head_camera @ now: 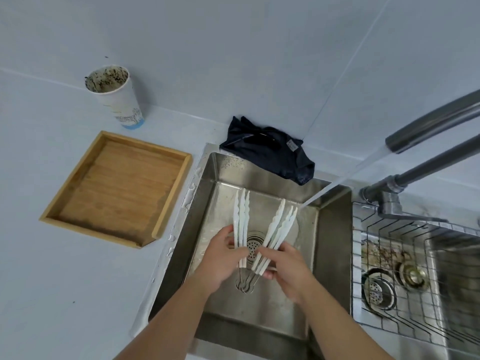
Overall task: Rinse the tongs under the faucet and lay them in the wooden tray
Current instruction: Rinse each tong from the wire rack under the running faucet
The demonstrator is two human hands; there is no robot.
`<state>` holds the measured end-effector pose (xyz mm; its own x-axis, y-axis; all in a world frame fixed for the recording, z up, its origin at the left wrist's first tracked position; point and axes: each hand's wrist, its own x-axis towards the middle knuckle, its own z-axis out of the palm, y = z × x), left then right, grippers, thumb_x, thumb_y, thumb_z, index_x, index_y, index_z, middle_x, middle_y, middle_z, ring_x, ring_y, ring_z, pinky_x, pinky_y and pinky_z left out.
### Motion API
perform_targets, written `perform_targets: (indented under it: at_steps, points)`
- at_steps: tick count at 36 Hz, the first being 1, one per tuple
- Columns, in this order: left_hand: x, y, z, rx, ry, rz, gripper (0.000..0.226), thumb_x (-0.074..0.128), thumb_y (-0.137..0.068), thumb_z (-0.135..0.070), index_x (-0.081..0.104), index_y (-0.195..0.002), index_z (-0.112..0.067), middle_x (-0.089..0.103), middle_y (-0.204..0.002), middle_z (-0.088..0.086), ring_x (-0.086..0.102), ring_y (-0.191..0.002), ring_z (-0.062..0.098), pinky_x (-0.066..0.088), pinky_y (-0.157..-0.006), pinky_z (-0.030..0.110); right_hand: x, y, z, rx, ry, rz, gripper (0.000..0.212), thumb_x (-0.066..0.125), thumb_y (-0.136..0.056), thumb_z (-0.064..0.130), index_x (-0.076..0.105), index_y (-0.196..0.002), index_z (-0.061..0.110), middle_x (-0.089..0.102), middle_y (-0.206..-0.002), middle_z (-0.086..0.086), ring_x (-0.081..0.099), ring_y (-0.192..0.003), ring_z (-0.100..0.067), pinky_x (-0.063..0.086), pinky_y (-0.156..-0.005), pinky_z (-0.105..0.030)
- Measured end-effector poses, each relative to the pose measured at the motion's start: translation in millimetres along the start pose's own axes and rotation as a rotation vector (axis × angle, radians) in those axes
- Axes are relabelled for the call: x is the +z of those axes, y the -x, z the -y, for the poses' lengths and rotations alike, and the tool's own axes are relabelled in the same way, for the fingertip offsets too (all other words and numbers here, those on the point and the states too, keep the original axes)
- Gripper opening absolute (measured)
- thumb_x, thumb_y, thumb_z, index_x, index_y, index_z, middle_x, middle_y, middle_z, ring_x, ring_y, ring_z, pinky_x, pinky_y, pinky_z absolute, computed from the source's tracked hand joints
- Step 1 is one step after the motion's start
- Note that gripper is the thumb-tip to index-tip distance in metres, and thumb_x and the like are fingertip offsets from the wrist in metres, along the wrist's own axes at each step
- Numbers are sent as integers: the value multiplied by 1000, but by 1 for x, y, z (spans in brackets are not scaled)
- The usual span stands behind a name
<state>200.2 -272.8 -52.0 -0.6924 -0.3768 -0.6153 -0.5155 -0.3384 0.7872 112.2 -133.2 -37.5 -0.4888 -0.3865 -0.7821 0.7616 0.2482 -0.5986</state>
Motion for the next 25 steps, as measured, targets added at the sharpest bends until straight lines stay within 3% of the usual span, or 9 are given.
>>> perform_targets:
  at_steps: [2, 6, 9, 14, 19, 25]
  points:
    - [5, 2, -8, -4, 58, 42, 61, 82, -62, -19, 66, -119, -29, 78, -98, 0, 75, -93, 16, 62, -80, 34, -6, 5, 11, -18, 15, 0, 22, 71, -88, 2, 68, -110, 3, 77, -89, -16, 72, -64, -19, 52, -45, -25]
    - [15, 4, -17, 14, 93, 57, 54, 81, -75, -10, 62, -123, -22, 77, -105, 7, 75, -97, 27, 60, -88, 48, -17, 16, 29, -72, 41, -2, 19, 69, -90, 5, 67, -108, 5, 76, -81, -10, 70, -61, -16, 50, -48, -25]
    - [22, 6, -29, 57, 94, 87, 55, 82, -71, -17, 61, -121, -28, 78, -105, 5, 76, -97, 26, 61, -85, 46, -23, 23, 41, -108, 13, 15, 15, 67, -92, 3, 66, -107, 4, 74, -76, -8, 69, -59, -15, 51, -51, -27]
    - [26, 9, -47, 112, 68, 134, 52, 79, -81, -6, 57, -125, -25, 79, -102, 7, 76, -95, 27, 61, -78, 38, -28, 29, 63, -149, -71, 40, 15, 65, -93, 3, 65, -107, -1, 73, -81, -11, 69, -63, -18, 51, -70, -42]
    - [27, 13, -65, 165, 46, 166, 48, 78, -84, -4, 59, -120, -30, 80, -102, 6, 76, -95, 27, 61, -81, 40, -27, 35, 89, -203, -152, 78, 28, 63, -91, -3, 59, -119, -4, 71, -80, -15, 72, -74, -26, 60, -64, -35]
    - [22, 18, -81, 237, 64, 132, 48, 79, -83, -3, 62, -119, -30, 80, -102, 4, 77, -93, 24, 61, -75, 33, -21, 40, 117, -277, -180, 163, 32, 66, -88, -4, 58, -118, 4, 66, -84, -13, 67, -74, -27, 59, -71, -42]
